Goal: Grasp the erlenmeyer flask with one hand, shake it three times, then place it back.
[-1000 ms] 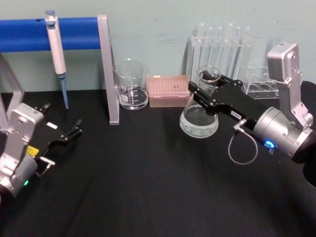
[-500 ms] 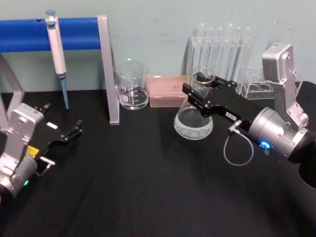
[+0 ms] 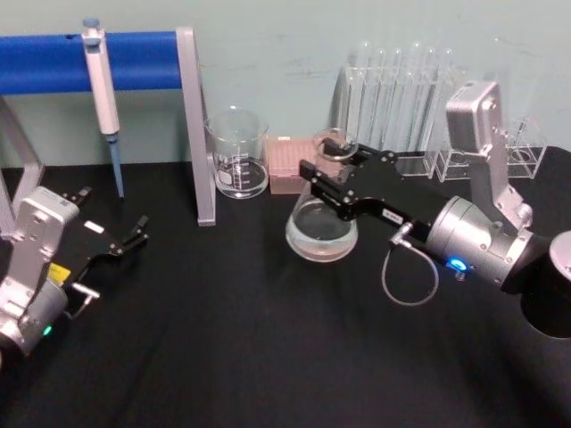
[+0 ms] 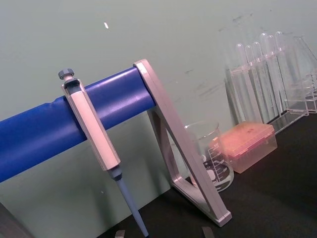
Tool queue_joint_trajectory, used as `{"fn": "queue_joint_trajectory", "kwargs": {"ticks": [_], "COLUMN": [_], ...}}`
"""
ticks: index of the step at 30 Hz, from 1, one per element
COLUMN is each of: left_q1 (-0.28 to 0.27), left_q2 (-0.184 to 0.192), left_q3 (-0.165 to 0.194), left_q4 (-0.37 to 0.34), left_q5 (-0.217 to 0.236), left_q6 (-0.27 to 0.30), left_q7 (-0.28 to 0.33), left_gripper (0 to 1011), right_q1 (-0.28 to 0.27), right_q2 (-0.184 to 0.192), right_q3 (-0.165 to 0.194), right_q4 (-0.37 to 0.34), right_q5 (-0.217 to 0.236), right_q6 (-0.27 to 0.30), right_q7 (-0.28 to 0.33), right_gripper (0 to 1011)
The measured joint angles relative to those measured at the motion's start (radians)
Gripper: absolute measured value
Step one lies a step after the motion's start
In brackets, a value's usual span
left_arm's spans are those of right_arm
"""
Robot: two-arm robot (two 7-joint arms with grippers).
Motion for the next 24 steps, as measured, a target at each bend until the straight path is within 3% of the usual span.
{"fn": "queue_joint_trajectory", "kwargs": {"ticks": [13,24], "left_q1": [0.0,0.0], "left_q2": [0.0,0.0], "left_q3": [0.0,0.0], "left_q4": [0.0,0.0], "left_q5": [0.0,0.0], "left_q6": [0.0,0.0], "left_q7": [0.0,0.0], "left_gripper": [1001,1001], "right_q1": [0.019,0.024], "right_q2": [0.002,0.009], "right_q3": [-0.057,-0.082], "right_q4": [-0.003,-0.001], "right_q5": [0.017,0.026], "right_q6": [-0.006,-0.013], "right_q7": [0.048,0.057], "right_gripper": [458,458]}}
